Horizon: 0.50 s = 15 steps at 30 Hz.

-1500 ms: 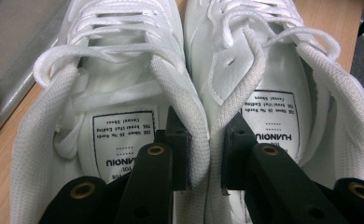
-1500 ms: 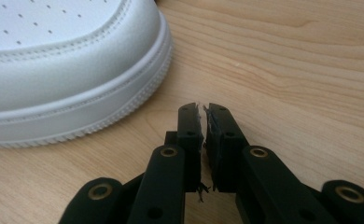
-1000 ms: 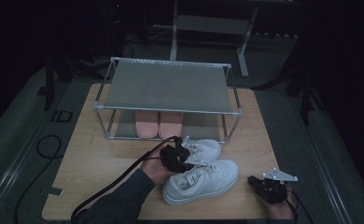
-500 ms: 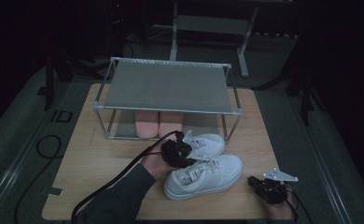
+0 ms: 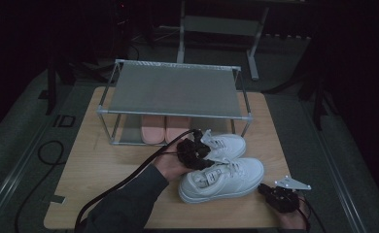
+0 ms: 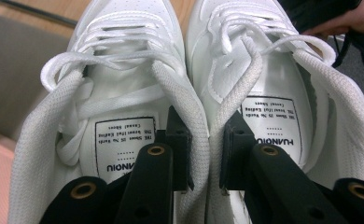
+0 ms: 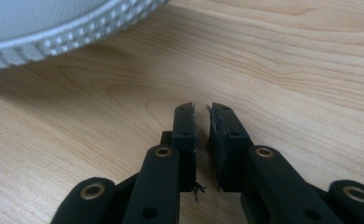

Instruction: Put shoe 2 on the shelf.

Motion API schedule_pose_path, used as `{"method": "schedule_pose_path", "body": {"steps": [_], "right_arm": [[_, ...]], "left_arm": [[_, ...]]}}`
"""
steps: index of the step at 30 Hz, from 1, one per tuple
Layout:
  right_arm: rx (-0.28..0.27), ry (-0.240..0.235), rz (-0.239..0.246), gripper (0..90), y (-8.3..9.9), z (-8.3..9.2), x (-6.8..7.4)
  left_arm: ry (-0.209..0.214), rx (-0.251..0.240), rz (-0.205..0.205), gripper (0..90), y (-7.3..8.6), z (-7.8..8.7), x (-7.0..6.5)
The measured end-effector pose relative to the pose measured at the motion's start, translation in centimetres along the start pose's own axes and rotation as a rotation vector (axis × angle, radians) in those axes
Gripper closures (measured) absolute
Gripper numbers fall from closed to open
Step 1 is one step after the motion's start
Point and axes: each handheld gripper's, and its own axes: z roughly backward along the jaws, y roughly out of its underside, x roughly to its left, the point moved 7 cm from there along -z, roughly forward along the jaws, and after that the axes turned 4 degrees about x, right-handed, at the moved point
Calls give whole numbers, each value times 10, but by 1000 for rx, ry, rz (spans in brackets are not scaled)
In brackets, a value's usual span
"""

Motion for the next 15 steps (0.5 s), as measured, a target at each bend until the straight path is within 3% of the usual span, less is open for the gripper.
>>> {"method": "schedule_pose_path", "body": {"steps": [15], "right_arm": [[-26, -14, -44, 731, 6, 5, -2]], "left_arm": [[-2, -23, -11, 774, -18, 17, 1]]}}
